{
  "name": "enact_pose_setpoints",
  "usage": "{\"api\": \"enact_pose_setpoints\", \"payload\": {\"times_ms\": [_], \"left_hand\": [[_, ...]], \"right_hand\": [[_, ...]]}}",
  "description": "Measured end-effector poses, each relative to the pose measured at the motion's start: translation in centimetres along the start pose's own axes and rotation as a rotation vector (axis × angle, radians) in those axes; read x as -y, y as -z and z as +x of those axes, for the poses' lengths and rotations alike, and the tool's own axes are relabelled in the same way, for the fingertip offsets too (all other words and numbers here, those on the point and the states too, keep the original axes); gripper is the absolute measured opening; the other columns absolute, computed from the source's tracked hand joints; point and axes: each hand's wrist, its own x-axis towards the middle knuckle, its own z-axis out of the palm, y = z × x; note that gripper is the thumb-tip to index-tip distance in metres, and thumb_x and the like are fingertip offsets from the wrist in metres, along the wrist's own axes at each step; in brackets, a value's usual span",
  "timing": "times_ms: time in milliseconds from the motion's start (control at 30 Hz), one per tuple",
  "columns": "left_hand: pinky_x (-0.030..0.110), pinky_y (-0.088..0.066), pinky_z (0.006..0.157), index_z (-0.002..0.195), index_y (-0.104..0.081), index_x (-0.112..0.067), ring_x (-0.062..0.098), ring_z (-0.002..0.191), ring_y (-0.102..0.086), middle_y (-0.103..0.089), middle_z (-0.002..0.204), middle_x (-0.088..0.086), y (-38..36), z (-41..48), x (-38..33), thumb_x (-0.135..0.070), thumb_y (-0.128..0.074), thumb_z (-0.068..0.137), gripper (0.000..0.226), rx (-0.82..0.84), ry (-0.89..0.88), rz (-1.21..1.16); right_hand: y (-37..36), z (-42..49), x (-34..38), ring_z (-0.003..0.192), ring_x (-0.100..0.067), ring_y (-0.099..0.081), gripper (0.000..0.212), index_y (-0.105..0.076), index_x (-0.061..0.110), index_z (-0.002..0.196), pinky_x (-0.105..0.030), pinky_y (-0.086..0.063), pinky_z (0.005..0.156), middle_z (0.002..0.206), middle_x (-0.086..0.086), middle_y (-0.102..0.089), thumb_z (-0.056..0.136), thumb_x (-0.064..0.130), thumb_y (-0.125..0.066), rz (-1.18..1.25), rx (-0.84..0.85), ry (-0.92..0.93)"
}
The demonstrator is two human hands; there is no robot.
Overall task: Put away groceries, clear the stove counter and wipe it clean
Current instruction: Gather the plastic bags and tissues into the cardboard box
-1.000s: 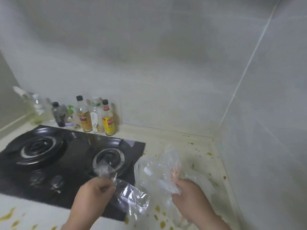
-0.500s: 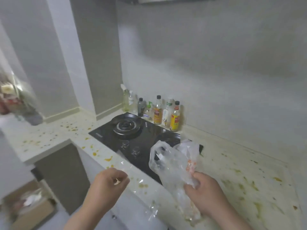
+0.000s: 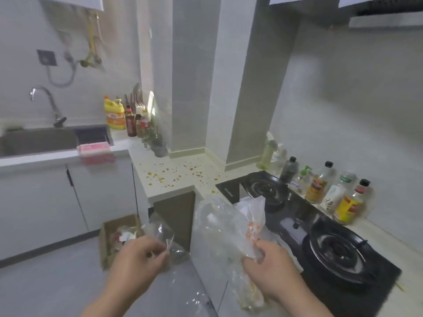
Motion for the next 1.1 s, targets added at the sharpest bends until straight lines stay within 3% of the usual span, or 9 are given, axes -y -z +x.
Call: {"api": "enact_pose_setpoints", "payload": {"times_ms": [133,233,300,433,600,733,833,967,1100], "left_hand": [[0.018,-0.036,0.058,0.055,-0.064,-0.030,0.000,0.080,-0.052,-0.058,0.082,-0.031,5.4,2.2,5.5,-0.020,-0.076,0.075,0.025,-0.051,0.056,0.031],[0.025,-0.043,0.061,0.068,-0.065,-0.042,0.001,0.079,-0.053,-0.059,0.083,-0.027,8.9,3.2,9.6,-0.023,-0.075,0.074,0.023,-0.078,0.101,0.007],[0.029,-0.046,0.063,0.072,-0.061,-0.051,0.003,0.076,-0.053,-0.059,0.083,-0.027,11.1,3.5,11.9,-0.025,-0.076,0.074,0.030,-0.102,0.122,0.009],[0.030,-0.046,0.064,0.078,-0.062,-0.049,0.007,0.071,-0.054,-0.061,0.082,-0.025,14.7,4.6,15.2,-0.019,-0.076,0.073,0.033,-0.158,0.164,0.000],[0.026,-0.043,0.065,0.062,-0.066,-0.036,0.005,0.072,-0.055,-0.060,0.083,-0.025,18.1,6.5,19.9,-0.023,-0.075,0.074,0.020,-0.210,0.265,0.018],[0.018,-0.040,0.063,0.061,-0.066,-0.032,0.004,0.075,-0.053,-0.057,0.090,-0.030,19.5,9.0,23.1,-0.022,-0.075,0.075,0.019,-0.235,0.317,0.057],[0.014,-0.037,0.062,0.061,-0.065,-0.032,0.005,0.076,-0.053,-0.057,0.091,-0.030,20.3,11.9,25.5,-0.020,-0.075,0.075,0.020,-0.236,0.336,0.068],[0.021,-0.041,0.063,0.059,-0.066,-0.033,0.007,0.070,-0.054,-0.060,0.083,-0.026,21.1,17.1,29.2,-0.019,-0.076,0.074,0.022,-0.238,0.358,0.066],[0.020,-0.041,0.061,0.072,-0.064,-0.042,0.008,0.073,-0.053,-0.061,0.080,-0.023,21.9,23.0,32.6,-0.020,-0.077,0.073,0.025,-0.195,0.351,0.106]], "right_hand": [[-5.3,3.3,6.6,0.065,-0.010,-0.064,0.007,-0.065,0.026,0.079,-0.013,-0.045,0.055,0.077,-0.002,-0.072,0.078,0.031,-0.061,-0.010,0.035,0.045],[-9.2,5.2,11.1,0.061,-0.014,-0.062,0.012,-0.067,0.020,0.080,-0.020,-0.048,0.056,0.073,-0.004,-0.070,0.077,0.030,-0.060,-0.007,0.050,0.091],[-11.7,6.3,13.9,0.056,-0.010,-0.061,0.009,-0.064,0.023,0.076,-0.018,-0.047,0.053,0.072,-0.002,-0.070,0.078,0.031,-0.060,0.002,0.083,0.119],[-15.7,8.2,17.9,0.058,-0.005,-0.062,0.009,-0.067,0.024,0.077,-0.016,-0.047,0.055,0.070,0.005,-0.071,0.078,0.031,-0.061,0.014,0.131,0.173],[-20.8,11.5,22.6,0.062,0.003,-0.061,0.006,-0.068,0.027,0.075,-0.009,-0.044,0.053,0.069,0.017,-0.069,0.079,0.027,-0.063,0.032,0.210,0.233],[-24.4,15.1,25.2,0.066,-0.001,-0.060,0.007,-0.067,0.023,0.074,-0.013,-0.045,0.057,0.070,0.007,-0.069,0.078,0.027,-0.063,0.013,0.248,0.257],[-26.7,18.5,26.9,0.067,0.004,-0.058,0.009,-0.065,0.025,0.071,-0.009,-0.043,0.056,0.068,0.008,-0.068,0.079,0.028,-0.063,0.013,0.281,0.267],[-29.7,24.2,29.1,0.068,0.010,-0.059,0.006,-0.068,0.030,0.077,-0.007,-0.042,0.056,0.070,0.019,-0.068,0.080,0.031,-0.063,0.031,0.329,0.255],[-32.8,30.5,31.2,0.068,0.011,-0.060,0.008,-0.065,0.034,0.074,-0.006,-0.044,0.059,0.072,0.022,-0.069,0.080,0.030,-0.064,0.076,0.366,0.240]]}}
